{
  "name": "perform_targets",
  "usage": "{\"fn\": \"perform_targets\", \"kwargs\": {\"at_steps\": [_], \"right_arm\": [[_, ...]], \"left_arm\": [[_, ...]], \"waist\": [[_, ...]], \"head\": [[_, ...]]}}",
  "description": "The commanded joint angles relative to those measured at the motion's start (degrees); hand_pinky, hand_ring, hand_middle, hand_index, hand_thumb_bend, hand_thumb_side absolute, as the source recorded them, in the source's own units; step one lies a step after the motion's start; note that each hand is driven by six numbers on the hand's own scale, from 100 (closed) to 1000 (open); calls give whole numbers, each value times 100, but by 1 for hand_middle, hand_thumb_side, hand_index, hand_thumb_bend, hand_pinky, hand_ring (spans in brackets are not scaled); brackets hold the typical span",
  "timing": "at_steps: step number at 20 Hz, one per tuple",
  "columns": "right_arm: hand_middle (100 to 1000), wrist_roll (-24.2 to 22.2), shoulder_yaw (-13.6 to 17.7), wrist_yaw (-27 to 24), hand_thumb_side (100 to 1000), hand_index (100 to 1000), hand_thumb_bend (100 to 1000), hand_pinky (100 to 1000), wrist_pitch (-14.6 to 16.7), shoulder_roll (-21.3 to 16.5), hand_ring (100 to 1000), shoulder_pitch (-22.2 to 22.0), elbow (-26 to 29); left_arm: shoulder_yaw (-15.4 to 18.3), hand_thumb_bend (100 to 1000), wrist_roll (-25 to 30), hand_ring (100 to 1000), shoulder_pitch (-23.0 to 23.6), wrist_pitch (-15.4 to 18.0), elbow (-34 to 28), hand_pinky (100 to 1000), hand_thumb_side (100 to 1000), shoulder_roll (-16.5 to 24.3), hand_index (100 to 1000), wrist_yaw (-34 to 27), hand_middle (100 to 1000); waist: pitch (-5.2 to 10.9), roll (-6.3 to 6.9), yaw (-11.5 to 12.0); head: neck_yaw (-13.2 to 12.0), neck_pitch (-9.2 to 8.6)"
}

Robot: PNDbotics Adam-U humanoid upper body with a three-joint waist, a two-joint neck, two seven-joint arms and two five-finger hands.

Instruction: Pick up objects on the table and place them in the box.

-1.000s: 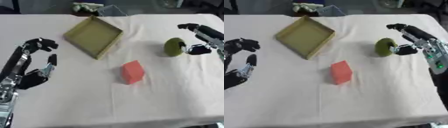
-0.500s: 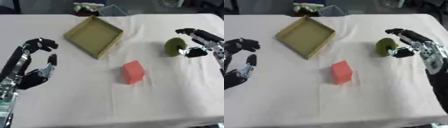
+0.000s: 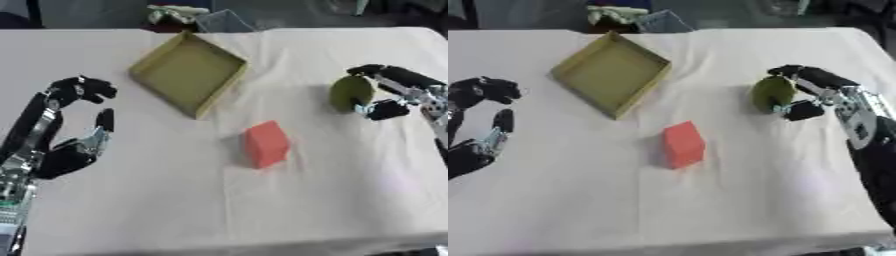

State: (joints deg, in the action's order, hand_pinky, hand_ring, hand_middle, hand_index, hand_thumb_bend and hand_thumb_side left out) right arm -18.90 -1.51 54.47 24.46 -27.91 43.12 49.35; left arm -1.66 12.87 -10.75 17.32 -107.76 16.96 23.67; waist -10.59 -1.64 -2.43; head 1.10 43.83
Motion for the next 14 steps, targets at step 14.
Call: {"fn": "perform_targets", "kwargs": {"at_steps": [14], "right_arm": [[909, 646, 103, 941, 302, 916, 100, 913, -118, -53, 926, 241, -321]], "left_arm": [[15, 104, 28, 802, -45, 10, -101, 679, 553, 48, 750, -41, 626]], "waist": [[74, 1, 7]], "head": [[17, 28]]}}
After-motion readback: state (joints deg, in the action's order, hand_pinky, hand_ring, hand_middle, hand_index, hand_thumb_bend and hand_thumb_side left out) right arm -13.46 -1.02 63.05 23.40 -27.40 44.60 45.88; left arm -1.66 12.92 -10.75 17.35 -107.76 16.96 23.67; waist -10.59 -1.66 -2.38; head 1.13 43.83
